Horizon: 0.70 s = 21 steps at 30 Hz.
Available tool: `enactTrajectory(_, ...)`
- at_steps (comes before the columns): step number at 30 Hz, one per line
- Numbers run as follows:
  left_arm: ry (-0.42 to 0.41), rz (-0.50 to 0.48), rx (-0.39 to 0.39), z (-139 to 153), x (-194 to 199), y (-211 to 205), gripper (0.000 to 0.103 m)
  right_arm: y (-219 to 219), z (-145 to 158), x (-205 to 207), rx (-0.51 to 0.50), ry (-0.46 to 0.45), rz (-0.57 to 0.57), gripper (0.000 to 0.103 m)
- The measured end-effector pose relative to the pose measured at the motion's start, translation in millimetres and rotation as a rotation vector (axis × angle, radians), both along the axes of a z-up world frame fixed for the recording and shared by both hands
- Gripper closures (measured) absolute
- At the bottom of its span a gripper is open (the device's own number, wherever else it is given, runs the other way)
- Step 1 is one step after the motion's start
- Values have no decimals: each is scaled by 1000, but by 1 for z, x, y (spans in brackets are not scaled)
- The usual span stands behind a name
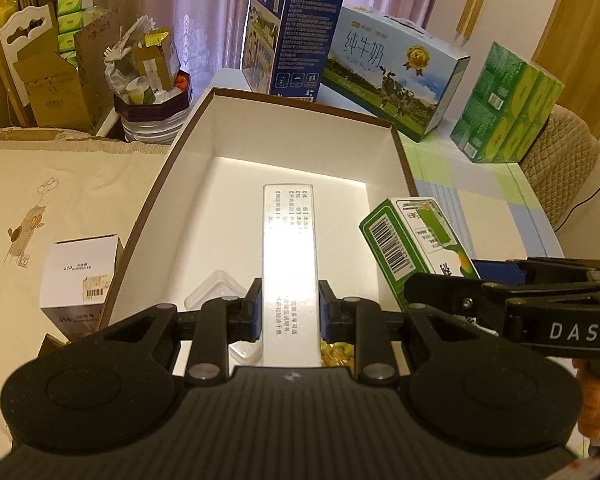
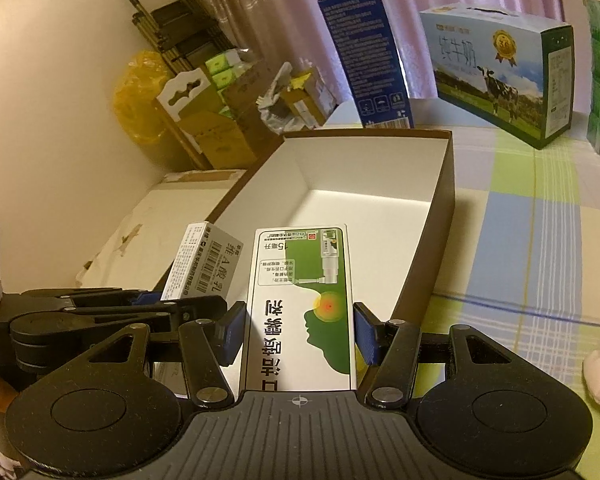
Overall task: Organize objects
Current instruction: 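Carry both medicine boxes over the shoebox with both tools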
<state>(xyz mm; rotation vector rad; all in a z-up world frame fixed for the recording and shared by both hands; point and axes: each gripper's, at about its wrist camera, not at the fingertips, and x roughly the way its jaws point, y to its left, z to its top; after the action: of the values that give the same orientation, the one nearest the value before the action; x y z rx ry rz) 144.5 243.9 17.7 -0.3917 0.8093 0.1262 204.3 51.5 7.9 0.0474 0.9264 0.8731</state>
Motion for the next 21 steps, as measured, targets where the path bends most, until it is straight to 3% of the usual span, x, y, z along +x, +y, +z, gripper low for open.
enactTrajectory(21,99,-16,-17,-47,87,32,81,59,-34,56,-172,-73,-24,51)
